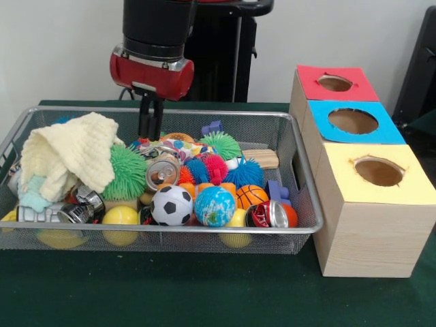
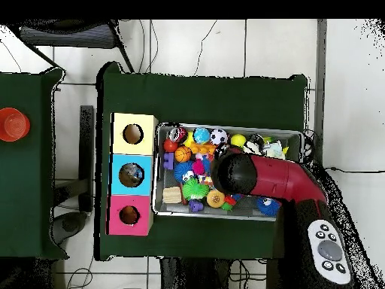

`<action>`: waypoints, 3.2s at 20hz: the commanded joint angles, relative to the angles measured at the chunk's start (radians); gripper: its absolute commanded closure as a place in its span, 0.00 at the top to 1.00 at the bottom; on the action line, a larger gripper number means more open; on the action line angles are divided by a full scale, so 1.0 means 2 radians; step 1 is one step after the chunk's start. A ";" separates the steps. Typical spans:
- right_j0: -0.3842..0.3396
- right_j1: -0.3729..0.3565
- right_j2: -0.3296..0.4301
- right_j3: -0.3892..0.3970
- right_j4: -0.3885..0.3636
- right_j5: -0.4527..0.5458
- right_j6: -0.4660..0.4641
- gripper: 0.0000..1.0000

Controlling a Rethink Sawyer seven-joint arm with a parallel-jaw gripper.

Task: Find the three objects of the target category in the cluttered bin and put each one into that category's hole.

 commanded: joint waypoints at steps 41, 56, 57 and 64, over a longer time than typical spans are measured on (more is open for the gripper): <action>-0.042 0.155 0.035 0.007 -0.028 -0.033 0.016 0.00; -0.026 0.112 0.021 0.082 0.005 0.038 0.051 0.00; -0.017 0.109 0.011 0.084 0.010 0.061 0.056 0.00; 0.012 0.130 -0.023 0.107 0.022 0.021 0.090 0.00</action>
